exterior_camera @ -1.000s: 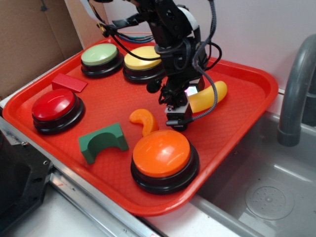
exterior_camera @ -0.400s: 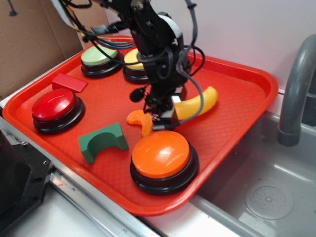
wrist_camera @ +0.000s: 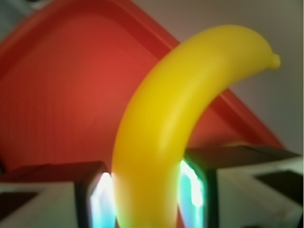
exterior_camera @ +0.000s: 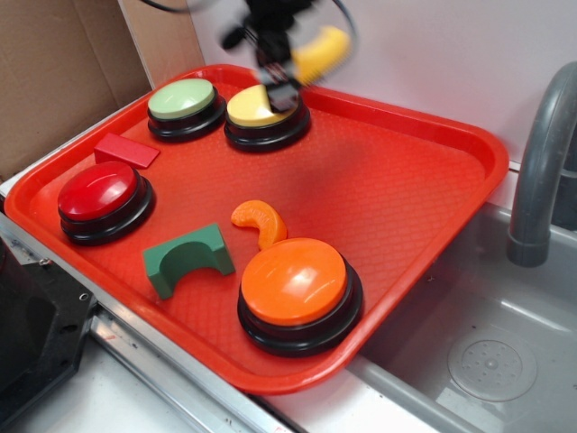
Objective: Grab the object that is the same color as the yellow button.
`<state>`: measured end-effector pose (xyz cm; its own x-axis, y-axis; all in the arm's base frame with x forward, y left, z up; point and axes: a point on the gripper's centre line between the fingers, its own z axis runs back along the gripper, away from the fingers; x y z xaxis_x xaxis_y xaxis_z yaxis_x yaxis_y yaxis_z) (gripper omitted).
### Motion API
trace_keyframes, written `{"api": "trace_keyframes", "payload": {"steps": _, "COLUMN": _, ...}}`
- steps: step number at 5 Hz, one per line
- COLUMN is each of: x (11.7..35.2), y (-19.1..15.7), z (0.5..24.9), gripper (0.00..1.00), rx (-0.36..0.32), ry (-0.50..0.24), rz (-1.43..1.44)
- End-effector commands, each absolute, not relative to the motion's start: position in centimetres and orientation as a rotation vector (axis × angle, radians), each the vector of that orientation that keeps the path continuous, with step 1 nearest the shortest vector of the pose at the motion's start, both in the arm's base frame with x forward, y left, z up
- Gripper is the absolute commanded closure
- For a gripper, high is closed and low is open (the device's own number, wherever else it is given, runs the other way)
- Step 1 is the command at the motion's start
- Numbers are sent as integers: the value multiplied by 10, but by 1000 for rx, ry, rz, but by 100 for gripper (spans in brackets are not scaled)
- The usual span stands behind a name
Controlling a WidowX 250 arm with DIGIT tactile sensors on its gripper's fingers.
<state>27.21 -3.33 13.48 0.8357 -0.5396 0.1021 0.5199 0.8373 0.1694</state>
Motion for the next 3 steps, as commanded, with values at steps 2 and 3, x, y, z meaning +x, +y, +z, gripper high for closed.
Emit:
{"api": "trace_keyframes", "payload": {"steps": 2, "x": 190, "y": -47, "z": 247, "gripper": 100, "rx": 195, "ry": -19, "rz": -23}}
{"api": "trace_keyframes", "payload": {"steps": 3, "x": 185, "y": -52, "z": 242, "gripper": 100, "rx": 160, "ry": -37, "rz": -86}}
